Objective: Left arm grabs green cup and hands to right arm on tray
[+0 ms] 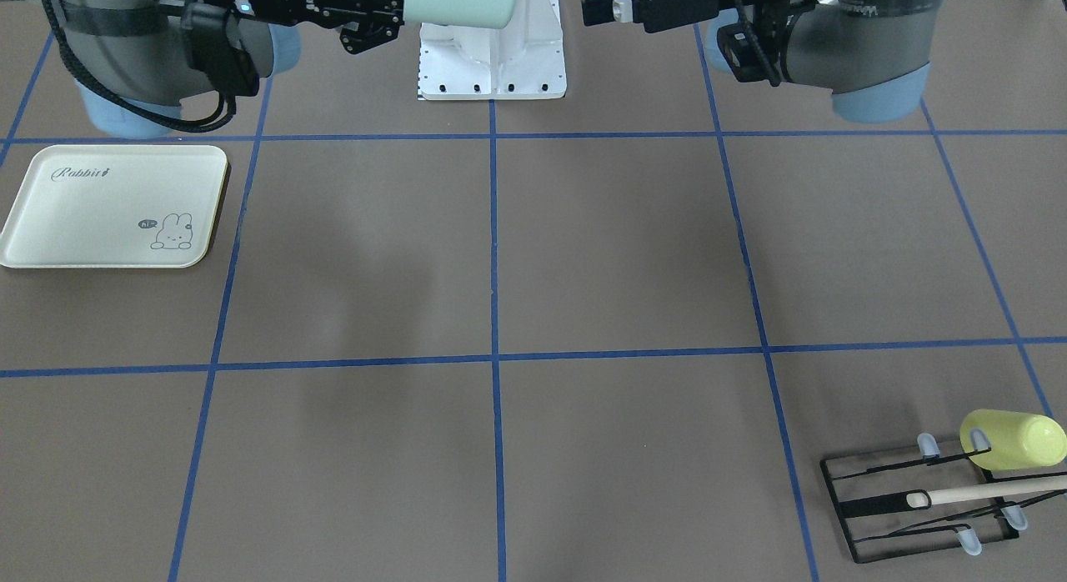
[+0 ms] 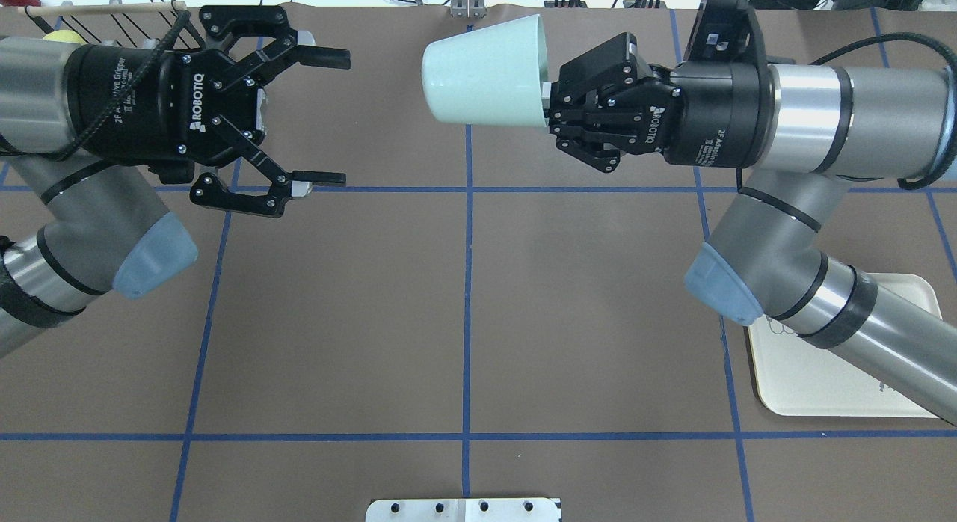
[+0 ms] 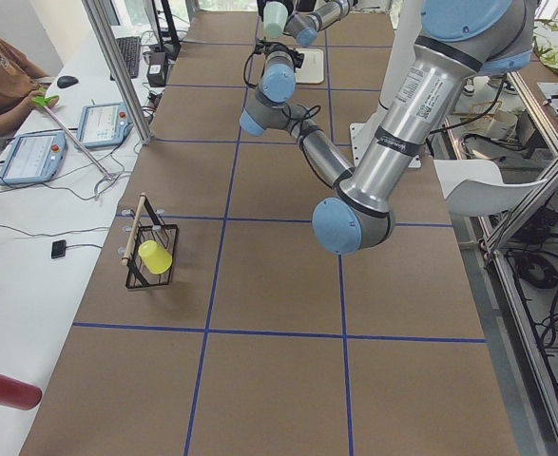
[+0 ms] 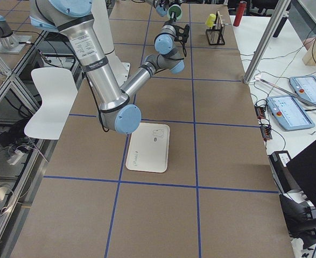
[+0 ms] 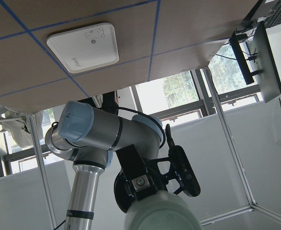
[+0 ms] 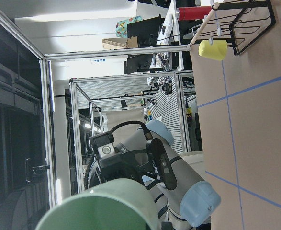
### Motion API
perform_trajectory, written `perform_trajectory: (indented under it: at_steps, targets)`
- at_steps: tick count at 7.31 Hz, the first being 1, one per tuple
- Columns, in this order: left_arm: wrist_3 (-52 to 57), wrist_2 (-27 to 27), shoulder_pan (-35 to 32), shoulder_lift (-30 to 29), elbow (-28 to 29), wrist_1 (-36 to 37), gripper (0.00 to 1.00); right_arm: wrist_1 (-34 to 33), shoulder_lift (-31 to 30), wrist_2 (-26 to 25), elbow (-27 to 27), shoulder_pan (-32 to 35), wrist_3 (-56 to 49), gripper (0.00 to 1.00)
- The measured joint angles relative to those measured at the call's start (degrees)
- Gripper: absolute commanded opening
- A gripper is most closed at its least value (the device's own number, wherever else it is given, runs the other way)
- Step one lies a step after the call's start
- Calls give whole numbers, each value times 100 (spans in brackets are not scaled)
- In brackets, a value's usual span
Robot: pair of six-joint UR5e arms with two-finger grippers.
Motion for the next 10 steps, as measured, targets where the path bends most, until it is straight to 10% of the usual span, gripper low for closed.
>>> perform_trajectory:
  at_steps: [3, 6, 10]
  targets:
    - [1595, -736, -598, 132, 97, 540, 100, -440, -719, 755, -7, 700, -287, 0]
    - [3997, -1636, -1121, 177, 111, 2302, 100, -2268, -1060, 2457, 2, 1770, -1597, 0]
    - [6482, -1835, -1875, 985, 149, 3031, 100, -2989, -2425, 2674, 9, 2218, -3506, 0]
